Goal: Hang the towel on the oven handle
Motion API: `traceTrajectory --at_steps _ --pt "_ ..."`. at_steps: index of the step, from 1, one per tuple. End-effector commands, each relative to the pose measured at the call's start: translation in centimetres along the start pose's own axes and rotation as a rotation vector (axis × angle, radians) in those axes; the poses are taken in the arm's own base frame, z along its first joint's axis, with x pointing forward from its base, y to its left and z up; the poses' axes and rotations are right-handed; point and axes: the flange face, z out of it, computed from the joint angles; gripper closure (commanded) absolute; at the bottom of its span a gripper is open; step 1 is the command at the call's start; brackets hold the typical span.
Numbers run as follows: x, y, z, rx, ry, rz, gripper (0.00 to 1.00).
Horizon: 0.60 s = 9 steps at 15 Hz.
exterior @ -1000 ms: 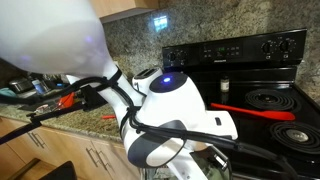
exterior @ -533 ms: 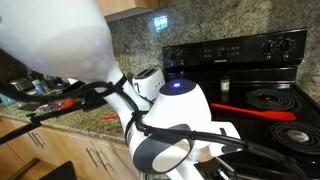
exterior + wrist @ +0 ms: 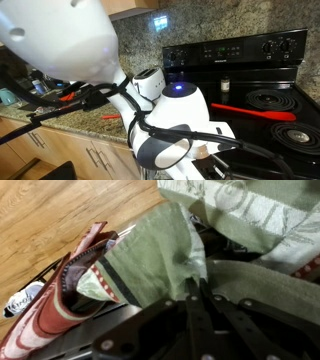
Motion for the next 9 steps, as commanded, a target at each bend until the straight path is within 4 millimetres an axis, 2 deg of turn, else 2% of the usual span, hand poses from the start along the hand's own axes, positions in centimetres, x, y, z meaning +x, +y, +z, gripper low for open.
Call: traceTrajectory --at_steps 1,2,3,4,9 --pt "0.45 -0.70 1.38 0.059 -0.031 -0.069 0.99" --pt "0.31 -0.86 1.83 0.069 -0.052 -0.088 0.99" --pt "-0.09 -0.85 1.16 0.042 -0.022 -0.052 0.99" --pt "-0.20 -0.88 1.45 0.045 -0.027 -0.054 0.96" --pt "-0.24 -0.89 1.53 0.045 -0.029 -0.054 0.96"
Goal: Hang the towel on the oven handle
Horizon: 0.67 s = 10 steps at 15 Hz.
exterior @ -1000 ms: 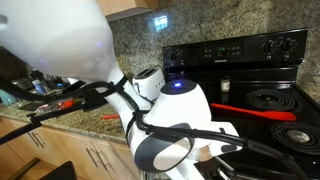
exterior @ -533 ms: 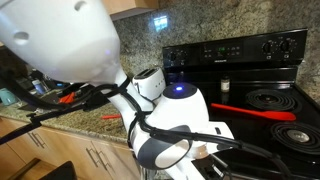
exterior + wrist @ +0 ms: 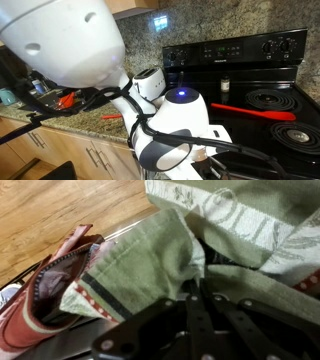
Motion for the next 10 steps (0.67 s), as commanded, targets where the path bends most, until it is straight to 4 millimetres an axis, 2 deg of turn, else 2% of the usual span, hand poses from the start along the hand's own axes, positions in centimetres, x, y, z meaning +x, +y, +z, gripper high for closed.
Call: traceTrajectory --at_steps 1,4,10 --pt "0.0 -0.1 0.0 -0.001 -0.001 0.001 0.96" --pt "0.1 -0.1 0.3 -0.042 0.018 -0.024 0.99" --pt "0.8 0.0 2.5 -0.154 -0.031 -0.202 0.99"
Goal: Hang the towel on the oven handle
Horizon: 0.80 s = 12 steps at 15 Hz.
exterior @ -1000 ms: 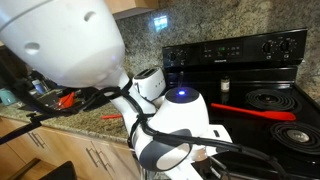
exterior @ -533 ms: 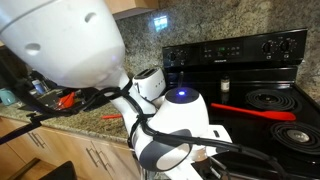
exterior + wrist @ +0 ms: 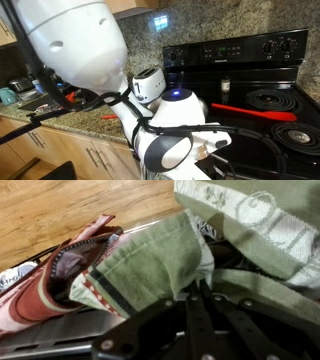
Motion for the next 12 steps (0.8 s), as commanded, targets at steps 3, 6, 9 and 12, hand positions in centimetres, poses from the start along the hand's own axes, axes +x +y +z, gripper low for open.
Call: traceTrajectory --at_steps 3,6,9,12 --pt "0.9 -0.4 3.0 -0.037 -0.028 -0.113 0.99" --pt "1.2 -0.3 4.8 -0.006 -0.037 -0.157 0.99" --pt "1.4 -0.1 6.9 0.034 -0.052 -0.175 0.99" --pt "1.8 0.4 8.2 0.059 -0.080 -0.202 0.99"
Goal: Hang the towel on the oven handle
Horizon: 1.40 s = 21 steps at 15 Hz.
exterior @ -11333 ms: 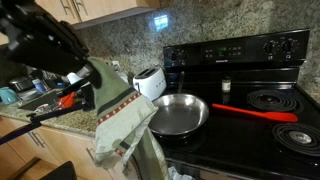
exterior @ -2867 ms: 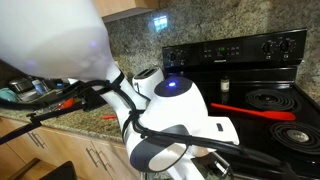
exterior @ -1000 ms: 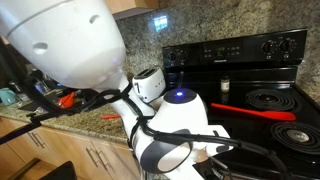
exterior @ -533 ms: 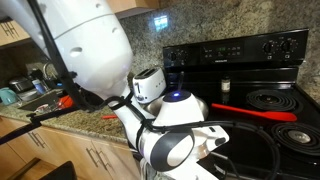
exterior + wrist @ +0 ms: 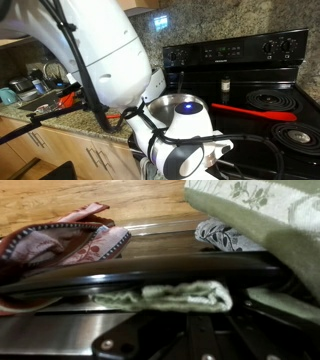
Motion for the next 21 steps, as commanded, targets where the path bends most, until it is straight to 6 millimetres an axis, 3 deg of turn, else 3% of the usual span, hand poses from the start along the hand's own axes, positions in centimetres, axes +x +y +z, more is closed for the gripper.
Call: traceTrajectory --at_steps 1,4,5,7,16,17,21 --pt "0.7 0.8 2.6 0.037 -0.044 -0.015 0.99" --pt "0.8 1.6 1.6 0.014 -0.067 -0.009 0.99" --pt "0.8 1.8 1.1 -0.005 -0.078 -0.005 0.71" --pt "0.8 2.3 0.1 -0.040 -0.079 0.012 0.65" --pt "0.6 2.2 -3.0 -0.148 -0.115 0.005 0.04" --pt "0.6 2.3 -3.2 -0.154 -0.118 0.002 0.00" --pt "0.3 3.8 -5.0 -0.235 -0.131 0.049 0.00"
